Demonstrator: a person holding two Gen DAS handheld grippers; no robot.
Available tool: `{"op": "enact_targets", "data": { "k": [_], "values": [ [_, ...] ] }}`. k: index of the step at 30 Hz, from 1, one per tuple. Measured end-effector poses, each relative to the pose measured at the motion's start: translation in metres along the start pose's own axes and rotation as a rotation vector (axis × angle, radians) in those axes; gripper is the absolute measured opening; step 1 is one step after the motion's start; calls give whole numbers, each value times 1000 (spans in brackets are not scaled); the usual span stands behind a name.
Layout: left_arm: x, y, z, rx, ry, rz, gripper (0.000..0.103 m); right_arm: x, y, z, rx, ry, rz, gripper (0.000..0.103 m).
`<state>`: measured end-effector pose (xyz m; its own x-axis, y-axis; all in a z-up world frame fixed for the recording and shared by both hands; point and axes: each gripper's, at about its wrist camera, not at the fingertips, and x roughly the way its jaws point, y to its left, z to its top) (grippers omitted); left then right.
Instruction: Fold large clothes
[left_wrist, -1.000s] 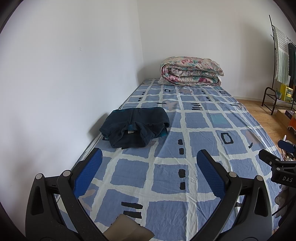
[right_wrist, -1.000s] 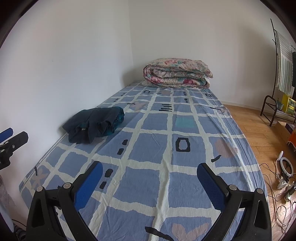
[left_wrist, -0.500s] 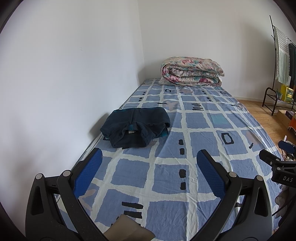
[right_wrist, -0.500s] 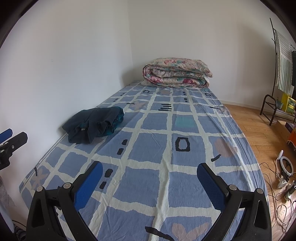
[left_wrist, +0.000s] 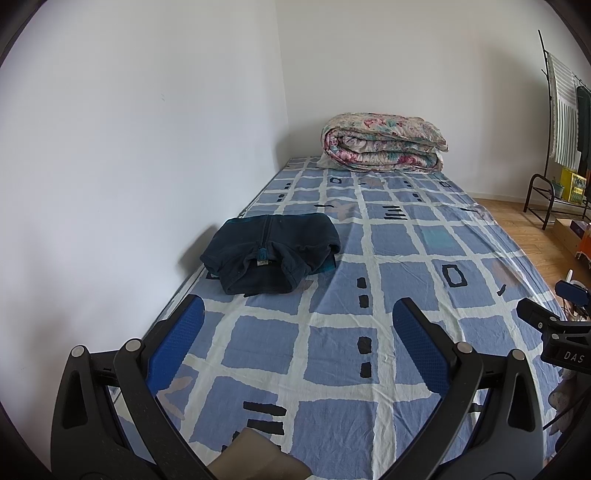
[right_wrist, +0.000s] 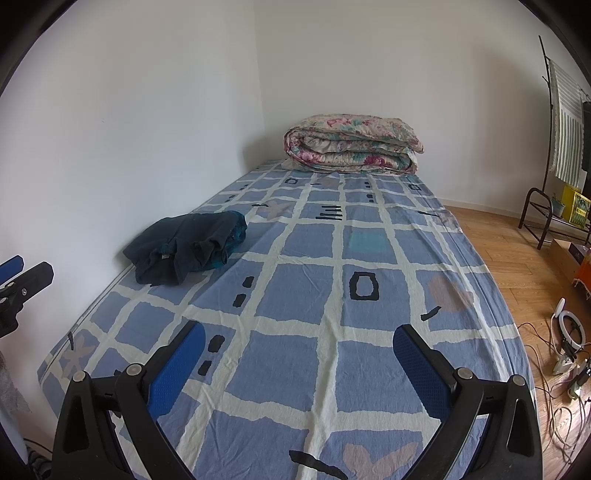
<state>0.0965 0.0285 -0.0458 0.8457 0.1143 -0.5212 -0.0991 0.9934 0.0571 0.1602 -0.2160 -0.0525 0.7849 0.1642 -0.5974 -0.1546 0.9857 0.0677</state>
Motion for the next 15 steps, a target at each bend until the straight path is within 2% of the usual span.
{"op": "enact_targets", "data": {
  "k": [15],
  "values": [
    [1, 1, -1, 1, 1, 1, 103, 0, -1, 0, -3, 2, 1, 103]
  ]
}}
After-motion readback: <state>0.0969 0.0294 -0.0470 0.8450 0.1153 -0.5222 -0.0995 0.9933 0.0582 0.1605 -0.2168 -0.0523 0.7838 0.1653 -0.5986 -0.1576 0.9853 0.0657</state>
